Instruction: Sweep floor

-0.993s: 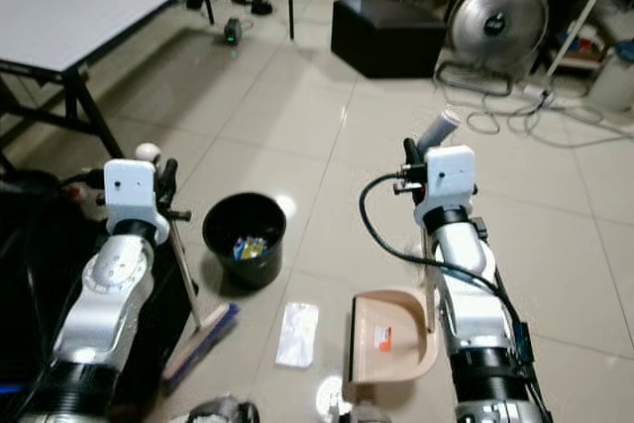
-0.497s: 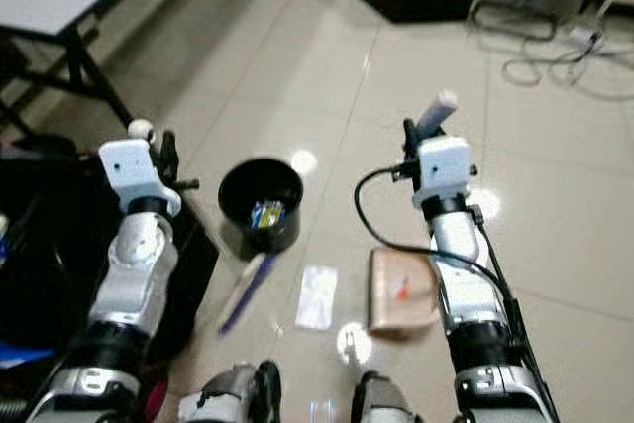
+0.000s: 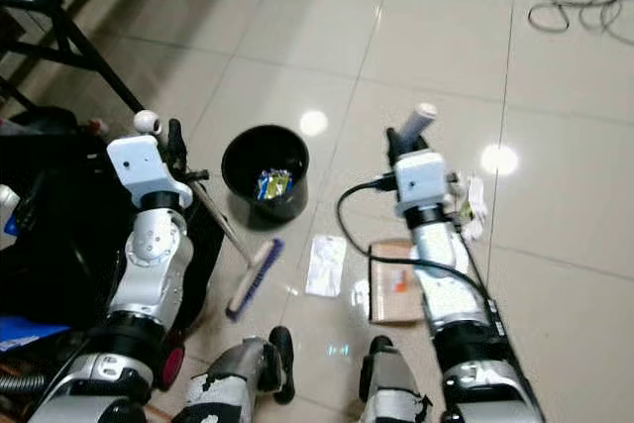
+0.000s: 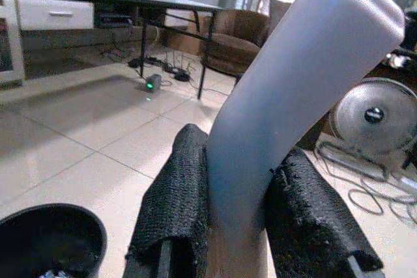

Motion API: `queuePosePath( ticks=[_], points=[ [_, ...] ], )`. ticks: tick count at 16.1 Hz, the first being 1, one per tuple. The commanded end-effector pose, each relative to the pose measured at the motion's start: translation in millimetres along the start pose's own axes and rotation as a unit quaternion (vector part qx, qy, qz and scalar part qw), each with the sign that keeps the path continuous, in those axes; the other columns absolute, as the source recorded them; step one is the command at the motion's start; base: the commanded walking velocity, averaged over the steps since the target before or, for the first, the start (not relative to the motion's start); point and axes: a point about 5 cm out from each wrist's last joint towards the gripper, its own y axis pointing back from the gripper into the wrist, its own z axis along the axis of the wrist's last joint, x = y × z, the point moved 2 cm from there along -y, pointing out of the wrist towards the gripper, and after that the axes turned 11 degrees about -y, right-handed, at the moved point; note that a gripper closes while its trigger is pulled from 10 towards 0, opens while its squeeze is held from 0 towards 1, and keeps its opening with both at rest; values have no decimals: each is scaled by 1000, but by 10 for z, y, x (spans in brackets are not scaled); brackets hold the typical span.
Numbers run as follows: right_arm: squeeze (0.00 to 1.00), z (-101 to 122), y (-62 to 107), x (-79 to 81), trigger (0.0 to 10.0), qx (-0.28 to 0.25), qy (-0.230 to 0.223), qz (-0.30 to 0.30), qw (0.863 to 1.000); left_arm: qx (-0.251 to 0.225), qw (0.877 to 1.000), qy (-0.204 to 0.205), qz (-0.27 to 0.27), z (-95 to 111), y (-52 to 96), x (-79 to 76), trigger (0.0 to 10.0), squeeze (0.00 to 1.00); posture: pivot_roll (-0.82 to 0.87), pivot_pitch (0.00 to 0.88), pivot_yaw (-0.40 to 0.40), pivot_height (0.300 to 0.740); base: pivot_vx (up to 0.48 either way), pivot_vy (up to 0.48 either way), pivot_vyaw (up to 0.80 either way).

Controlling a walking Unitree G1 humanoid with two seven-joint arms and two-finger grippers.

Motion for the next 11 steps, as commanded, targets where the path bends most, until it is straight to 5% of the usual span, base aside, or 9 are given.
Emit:
queuePosePath(
  ticks=[1,5,11],
  points=[
    [0,-20,25,134,10000,-4,-12,9,1000,16,1000,0,14,-88,36,26,10000,0,126,380,141,740,0,0,0],
    [0,-42,65,577,10000,-6,-53,39,998,21,1000,9,17,-94,-46,-65,10000,0,102,394,137,740,0,0,0],
    [0,-42,61,765,10000,7,-80,25,996,45,999,14,20,-168,-89,-132,10000,0,28,375,97,740,0,0,0]
  ],
)
